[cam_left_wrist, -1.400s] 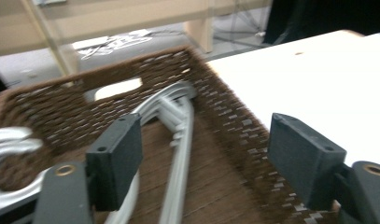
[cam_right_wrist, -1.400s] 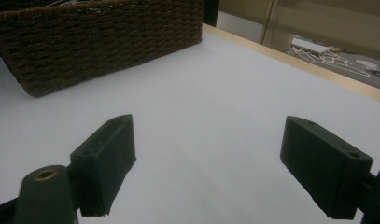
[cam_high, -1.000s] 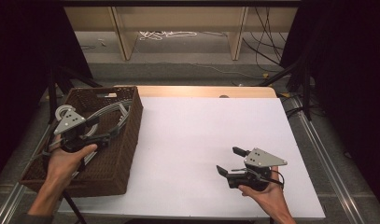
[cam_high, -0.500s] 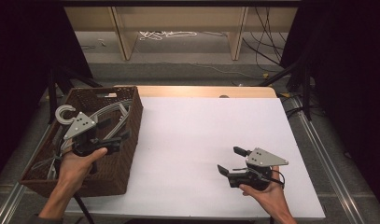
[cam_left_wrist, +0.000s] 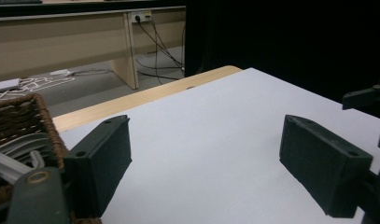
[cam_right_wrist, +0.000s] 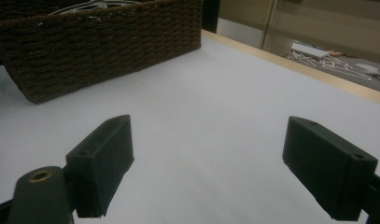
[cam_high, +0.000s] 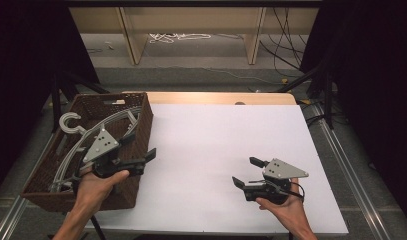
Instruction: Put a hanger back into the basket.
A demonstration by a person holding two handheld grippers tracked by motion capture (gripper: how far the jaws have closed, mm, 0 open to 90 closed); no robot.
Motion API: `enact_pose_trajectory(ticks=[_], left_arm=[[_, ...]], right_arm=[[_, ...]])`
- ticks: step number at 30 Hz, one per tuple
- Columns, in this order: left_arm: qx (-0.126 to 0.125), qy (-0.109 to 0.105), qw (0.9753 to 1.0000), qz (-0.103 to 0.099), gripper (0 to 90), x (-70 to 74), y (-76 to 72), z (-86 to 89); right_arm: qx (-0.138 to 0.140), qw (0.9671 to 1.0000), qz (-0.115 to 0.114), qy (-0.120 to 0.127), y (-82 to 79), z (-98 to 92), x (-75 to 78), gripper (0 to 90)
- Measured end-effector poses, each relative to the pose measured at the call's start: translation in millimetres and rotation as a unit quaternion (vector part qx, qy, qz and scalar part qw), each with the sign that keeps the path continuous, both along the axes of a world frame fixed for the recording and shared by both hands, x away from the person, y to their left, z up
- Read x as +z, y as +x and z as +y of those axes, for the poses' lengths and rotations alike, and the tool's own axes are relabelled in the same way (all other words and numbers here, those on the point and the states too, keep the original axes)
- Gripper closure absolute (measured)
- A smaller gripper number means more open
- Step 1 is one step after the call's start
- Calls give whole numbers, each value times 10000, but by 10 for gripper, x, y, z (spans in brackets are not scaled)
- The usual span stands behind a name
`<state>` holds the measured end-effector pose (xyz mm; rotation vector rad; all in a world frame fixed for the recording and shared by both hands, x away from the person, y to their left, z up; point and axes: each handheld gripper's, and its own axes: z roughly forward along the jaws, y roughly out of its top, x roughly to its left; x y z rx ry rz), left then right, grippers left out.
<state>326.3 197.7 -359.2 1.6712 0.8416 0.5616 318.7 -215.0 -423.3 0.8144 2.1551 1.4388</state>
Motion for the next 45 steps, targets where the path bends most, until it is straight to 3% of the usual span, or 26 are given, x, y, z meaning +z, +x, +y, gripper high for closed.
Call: enact_pose_trajectory(ticks=[1, 6, 8, 16, 20, 21, 27, 31, 39, 40, 42, 45], left_arm=[[-25, -11, 10000, -22, 165, -10, -18, -18], [-152, -82, 9998, -91, 165, -106, -80, -102], [-192, -56, 9998, -101, 165, -156, -99, -133], [-275, -107, 9994, -200, 164, -306, -160, -173], [-350, -66, 9991, -250, 163, -368, -208, -195], [-369, -38, 9990, -266, 163, -391, -217, -204], [-461, 226, 9983, -279, 163, -566, -258, -262], [-467, 237, 9985, -177, 163, -655, -278, -287], [-383, 196, 9990, -123, 164, -711, -316, -245], [-444, 175, 9987, -157, 164, -717, -310, -239], [-398, 176, 9990, -124, 163, -711, -321, -230], [-388, 136, 9990, -150, 163, -708, -324, -221]], right_arm=[[7, 10000, 83, 8, -14, 2, 6, 172], [-16, 10000, 62, -1, -21, 14, 11, 171], [-42, 10000, -82, 5, -13, 17, 7, 172], [-15, 9999, 57, 93, -40, 25, 15, 171], [-120, 9998, -82, 144, -40, 16, 7, 170], [-95, 9998, 32, 172, -58, 12, 7, 169], [-150, 9995, 90, 264, -120, -30, -20, 167], [-193, 9994, 88, 259, -169, -63, -29, 167], [-246, 9992, 90, 295, -275, -103, -53, 163], [-240, 9992, -21, 332, -273, -101, -66, 163], [-206, 9993, 116, 307, -308, -97, -81, 162], [-223, 9993, 73, 281, -329, -95, -90, 163]])
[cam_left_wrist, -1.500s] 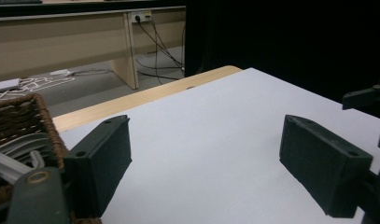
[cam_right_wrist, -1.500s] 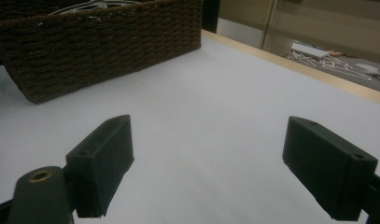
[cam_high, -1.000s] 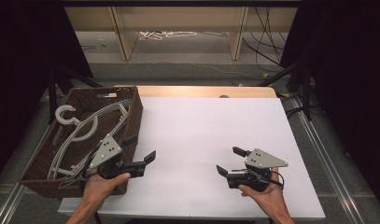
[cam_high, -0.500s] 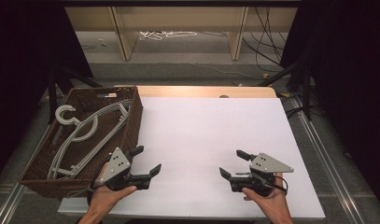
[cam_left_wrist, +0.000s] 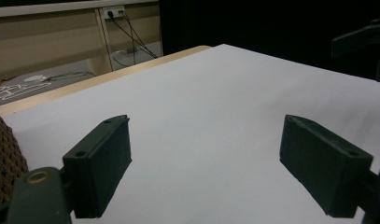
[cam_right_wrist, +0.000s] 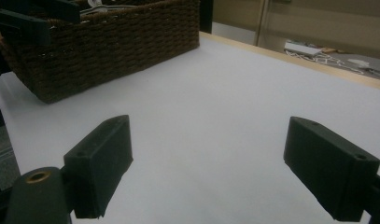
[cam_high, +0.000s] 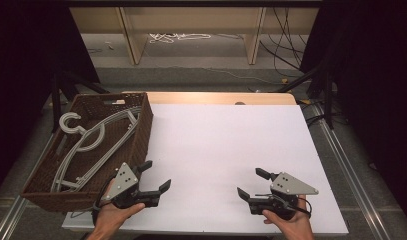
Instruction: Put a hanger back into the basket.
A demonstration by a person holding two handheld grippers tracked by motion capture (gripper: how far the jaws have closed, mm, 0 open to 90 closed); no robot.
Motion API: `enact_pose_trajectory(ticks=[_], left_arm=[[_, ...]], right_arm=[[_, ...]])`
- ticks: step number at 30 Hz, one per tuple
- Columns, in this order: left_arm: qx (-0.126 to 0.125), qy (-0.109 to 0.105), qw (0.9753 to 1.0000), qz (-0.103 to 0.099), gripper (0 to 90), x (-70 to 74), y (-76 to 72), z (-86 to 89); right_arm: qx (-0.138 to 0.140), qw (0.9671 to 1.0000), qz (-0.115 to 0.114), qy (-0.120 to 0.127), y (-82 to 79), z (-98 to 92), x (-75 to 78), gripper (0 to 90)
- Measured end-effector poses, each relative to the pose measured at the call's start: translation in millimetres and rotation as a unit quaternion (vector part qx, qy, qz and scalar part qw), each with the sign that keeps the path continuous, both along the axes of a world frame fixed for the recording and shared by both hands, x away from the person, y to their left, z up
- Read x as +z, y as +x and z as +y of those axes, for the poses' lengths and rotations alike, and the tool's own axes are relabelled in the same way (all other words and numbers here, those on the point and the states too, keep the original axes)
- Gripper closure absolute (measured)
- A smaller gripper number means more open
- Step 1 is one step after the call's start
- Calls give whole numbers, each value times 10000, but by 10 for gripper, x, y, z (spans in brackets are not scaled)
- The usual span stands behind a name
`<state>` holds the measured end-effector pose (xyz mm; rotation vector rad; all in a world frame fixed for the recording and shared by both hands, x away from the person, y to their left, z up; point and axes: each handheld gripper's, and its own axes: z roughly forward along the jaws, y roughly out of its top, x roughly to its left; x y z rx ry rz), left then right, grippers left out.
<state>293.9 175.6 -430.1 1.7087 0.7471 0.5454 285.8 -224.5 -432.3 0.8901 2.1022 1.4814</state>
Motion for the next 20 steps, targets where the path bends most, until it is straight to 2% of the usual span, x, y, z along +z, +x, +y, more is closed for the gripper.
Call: enact_pose_trajectory(ticks=[6, 8, 12, 18, 19, 20], left_arm=[[12, -8, 10000, 17, 164, -8, 0, -1], [5, -16, 10000, 37, 163, -13, 0, -6], [-34, 45, 10000, 40, 163, -20, 6, -7], [-19, -48, 10000, 53, 163, -24, 11, -5], [-23, -51, 10000, 56, 163, -25, 11, -5], [-27, -41, 10000, 54, 163, -25, 12, -4]], right_arm=[[-28, 10000, -24, -19, -1, -17, 15, 162], [-5, 10000, -46, 60, 3, -5, 9, 162], [-2, 10000, -27, -10, 1, -11, 15, 163], [2, 10000, -32, -15, 4, -12, 14, 163], [3, 10000, -52, 64, 9, -2, 7, 163], [15, 10000, -17, 14, 8, -9, 13, 162]])
